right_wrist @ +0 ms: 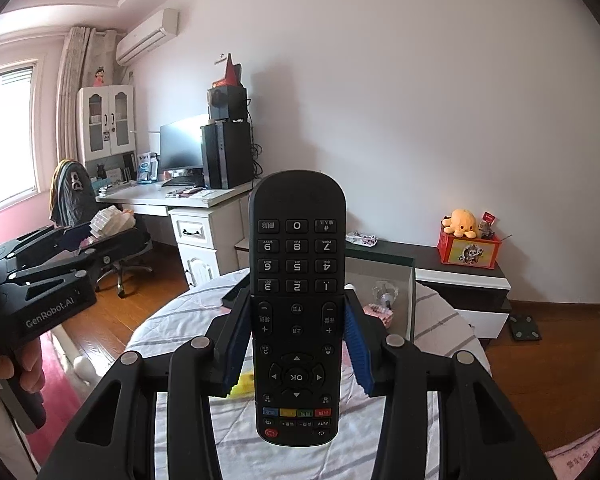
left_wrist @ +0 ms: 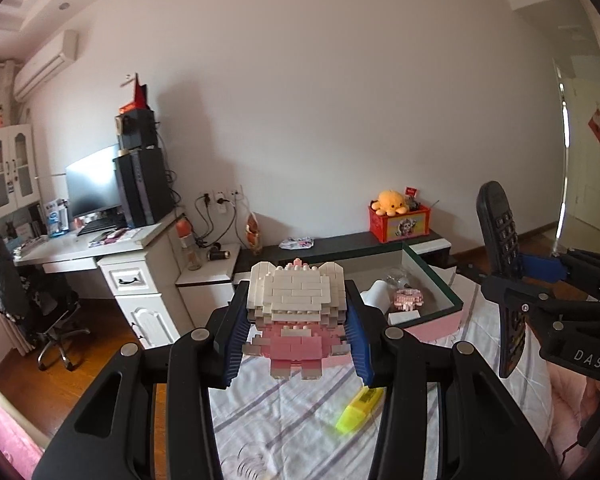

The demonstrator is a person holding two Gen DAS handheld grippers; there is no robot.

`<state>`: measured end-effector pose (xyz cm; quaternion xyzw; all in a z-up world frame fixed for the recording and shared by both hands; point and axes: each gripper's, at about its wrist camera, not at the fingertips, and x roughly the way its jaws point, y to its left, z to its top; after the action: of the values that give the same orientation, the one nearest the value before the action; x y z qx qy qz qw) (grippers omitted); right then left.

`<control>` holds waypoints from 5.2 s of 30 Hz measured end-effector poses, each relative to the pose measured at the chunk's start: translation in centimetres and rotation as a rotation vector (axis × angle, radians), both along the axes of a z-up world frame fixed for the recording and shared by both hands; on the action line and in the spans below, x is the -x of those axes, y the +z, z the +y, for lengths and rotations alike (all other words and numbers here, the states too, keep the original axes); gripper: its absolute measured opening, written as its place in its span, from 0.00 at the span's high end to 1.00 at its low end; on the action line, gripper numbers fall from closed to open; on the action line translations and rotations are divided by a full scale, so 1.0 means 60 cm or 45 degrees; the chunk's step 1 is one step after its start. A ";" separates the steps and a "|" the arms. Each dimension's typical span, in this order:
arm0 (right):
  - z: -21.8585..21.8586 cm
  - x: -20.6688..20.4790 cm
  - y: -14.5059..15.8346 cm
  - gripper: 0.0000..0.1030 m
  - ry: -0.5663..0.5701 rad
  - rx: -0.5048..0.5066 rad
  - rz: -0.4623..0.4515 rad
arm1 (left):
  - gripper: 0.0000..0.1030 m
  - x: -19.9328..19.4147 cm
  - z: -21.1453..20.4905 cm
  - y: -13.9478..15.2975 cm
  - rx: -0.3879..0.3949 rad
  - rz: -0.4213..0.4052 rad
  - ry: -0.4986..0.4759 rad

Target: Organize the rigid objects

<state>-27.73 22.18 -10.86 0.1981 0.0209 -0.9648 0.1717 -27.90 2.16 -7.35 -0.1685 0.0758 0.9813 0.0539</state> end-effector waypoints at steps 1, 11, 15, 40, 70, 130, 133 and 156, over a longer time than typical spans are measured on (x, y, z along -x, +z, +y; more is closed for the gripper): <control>0.003 0.015 -0.002 0.57 -0.004 -0.002 -0.003 | 0.57 0.015 0.005 -0.003 0.003 -0.012 -0.008; 0.022 0.169 -0.034 0.57 -0.028 -0.033 -0.088 | 0.57 0.213 0.061 -0.045 0.060 -0.150 -0.088; 0.014 0.227 -0.052 0.57 -0.023 -0.054 -0.124 | 0.57 0.285 0.071 -0.076 0.080 -0.219 -0.085; -0.021 0.378 -0.187 0.56 -0.082 -0.161 -0.347 | 0.47 0.404 0.056 -0.212 0.020 -0.384 0.021; 0.028 0.373 -0.185 0.38 -0.264 -0.098 -0.256 | 0.00 0.392 0.042 -0.211 -0.002 -0.353 0.082; 0.067 0.062 -0.170 0.00 -0.304 -0.094 -0.239 | 0.00 0.092 0.001 -0.213 -0.068 -0.478 -0.206; 0.069 0.051 -0.191 0.00 -0.314 -0.103 -0.276 | 0.00 0.093 0.010 -0.241 -0.038 -0.520 -0.209; 0.064 0.082 -0.250 0.00 -0.247 -0.149 -0.407 | 0.74 0.120 0.040 -0.290 0.036 -0.676 -0.251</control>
<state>-32.64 26.04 -25.87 0.3595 0.0304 -0.9302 0.0672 -35.12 4.59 -24.75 -0.4121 0.0889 0.8917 0.1645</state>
